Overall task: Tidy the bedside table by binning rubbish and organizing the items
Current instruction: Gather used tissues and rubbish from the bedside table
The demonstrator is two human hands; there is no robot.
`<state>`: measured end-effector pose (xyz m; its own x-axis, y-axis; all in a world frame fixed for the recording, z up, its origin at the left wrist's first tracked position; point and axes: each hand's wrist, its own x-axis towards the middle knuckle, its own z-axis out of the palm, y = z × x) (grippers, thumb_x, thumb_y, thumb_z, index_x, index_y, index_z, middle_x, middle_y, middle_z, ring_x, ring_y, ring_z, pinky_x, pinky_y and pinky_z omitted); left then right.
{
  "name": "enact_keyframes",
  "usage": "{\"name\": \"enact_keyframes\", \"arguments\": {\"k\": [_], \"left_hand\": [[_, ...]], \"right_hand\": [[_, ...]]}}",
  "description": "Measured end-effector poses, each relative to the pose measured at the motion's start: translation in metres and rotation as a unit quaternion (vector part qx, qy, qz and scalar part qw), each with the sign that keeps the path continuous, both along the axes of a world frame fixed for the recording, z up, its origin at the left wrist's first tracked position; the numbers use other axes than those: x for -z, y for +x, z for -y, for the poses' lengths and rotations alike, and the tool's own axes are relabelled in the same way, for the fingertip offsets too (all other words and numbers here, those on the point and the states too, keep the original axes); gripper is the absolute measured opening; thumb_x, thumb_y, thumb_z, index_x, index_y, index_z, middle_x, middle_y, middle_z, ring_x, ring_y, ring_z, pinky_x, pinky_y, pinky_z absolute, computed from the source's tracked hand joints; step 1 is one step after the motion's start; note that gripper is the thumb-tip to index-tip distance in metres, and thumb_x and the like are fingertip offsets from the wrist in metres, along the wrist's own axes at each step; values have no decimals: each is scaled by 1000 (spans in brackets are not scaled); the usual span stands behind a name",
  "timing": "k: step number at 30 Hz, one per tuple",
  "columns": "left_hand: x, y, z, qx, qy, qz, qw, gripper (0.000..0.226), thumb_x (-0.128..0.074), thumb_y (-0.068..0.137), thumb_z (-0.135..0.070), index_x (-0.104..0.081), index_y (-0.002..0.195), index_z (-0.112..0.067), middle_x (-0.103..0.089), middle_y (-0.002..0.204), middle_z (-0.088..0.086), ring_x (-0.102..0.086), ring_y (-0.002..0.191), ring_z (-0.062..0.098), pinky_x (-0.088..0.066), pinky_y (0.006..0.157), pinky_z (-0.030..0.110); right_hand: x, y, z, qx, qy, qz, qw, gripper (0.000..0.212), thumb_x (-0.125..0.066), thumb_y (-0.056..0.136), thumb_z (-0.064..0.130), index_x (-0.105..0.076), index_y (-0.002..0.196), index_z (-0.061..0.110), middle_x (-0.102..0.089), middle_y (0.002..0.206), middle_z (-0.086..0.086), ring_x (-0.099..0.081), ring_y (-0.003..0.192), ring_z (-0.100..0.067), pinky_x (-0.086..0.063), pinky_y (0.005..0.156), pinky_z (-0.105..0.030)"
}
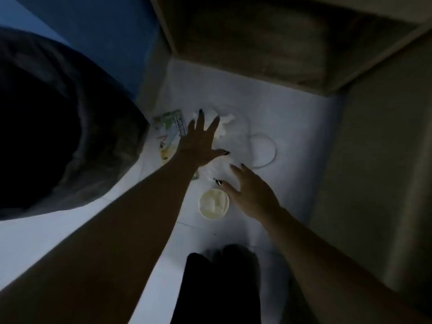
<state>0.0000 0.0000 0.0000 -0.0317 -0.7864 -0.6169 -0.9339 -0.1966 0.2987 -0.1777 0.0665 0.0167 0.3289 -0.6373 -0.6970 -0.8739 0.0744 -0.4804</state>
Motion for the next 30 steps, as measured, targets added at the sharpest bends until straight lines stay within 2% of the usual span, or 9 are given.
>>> {"name": "enact_keyframes", "arguments": {"k": [2, 4, 7, 12, 16, 18, 23, 25, 30], "left_hand": [[14, -7, -1, 34, -14, 15, 999, 107, -68, 72, -62, -5, 152, -30, 18, 159, 11, -1, 146, 41, -27, 108, 61], [29, -12, -8, 58, -29, 38, 997, 104, -72, 69, -59, -16, 150, -28, 13, 160, 13, -4, 146, 40, -34, 103, 62], [45, -16, -17, 67, -81, 56, 993, 82, -75, 72, -48, -36, 140, -22, -13, 157, 17, -19, 140, 41, -41, 96, 59], [55, -11, -15, 97, -170, 55, 979, 41, -72, 79, -24, -61, 116, -11, -46, 130, 22, -45, 116, 44, -51, 84, 55], [56, -2, -11, 115, -192, 28, 974, 24, -64, 82, -15, -70, 102, -3, -57, 111, 23, -52, 103, 43, -54, 73, 51], [50, 0, -8, 138, -200, 31, 970, 23, -61, 83, -14, -72, 98, -1, -60, 103, 24, -55, 97, 43, -55, 69, 51], [14, 4, -6, 140, -226, 30, 964, 10, -73, 73, -10, -74, 80, -3, -63, 84, 21, -61, 77, 40, -56, 52, 40], [-12, 6, -5, 116, -230, 21, 966, 9, -72, 73, -9, -75, 80, -3, -63, 84, 21, -60, 78, 41, -56, 54, 42], [-96, 2, 4, 48, -233, 0, 971, 15, -66, 81, -8, -75, 93, -4, -66, 94, 20, -56, 96, 42, -50, 73, 42]], "right_hand": [[17, -1, -3, -13, -24, -9, 1000, 66, -35, 91, 62, -27, 147, 27, -25, 157, -7, -25, 144, -25, -30, 112, -46], [29, -5, -9, -16, -41, -11, 999, 66, -34, 91, 62, -29, 146, 27, -23, 158, -6, -20, 146, -22, -30, 112, -45], [38, -5, -20, -20, -66, -12, 998, 71, -31, 87, 68, -33, 145, 27, -22, 158, -5, -18, 146, -21, -32, 112, -43], [38, -4, -22, -55, -110, -10, 992, 87, -22, 75, 80, -40, 142, 26, -21, 159, -8, -24, 145, -26, -37, 107, -42], [42, -6, -25, -116, -160, -4, 980, 56, -35, 91, 56, -55, 129, 19, -31, 154, -15, -37, 138, -30, -48, 100, -43], [41, -6, -26, -122, -172, 1, 978, 47, -33, 94, 45, -63, 117, 17, -38, 150, -16, -43, 135, -30, -52, 95, -43], [19, -8, -25, -102, -180, -17, 978, 32, -45, 97, 32, -68, 106, 11, -42, 148, -14, -43, 135, -27, -48, 97, -37], [-7, -7, -23, -88, -180, -33, 979, 32, -45, 97, 32, -68, 106, 12, -43, 148, -11, -43, 135, -25, -49, 96, -37], [-91, -13, -8, -66, -158, -51, 984, 36, -38, 99, 35, -64, 113, 14, -39, 151, -5, -46, 131, -23, -47, 95, -36]]}}
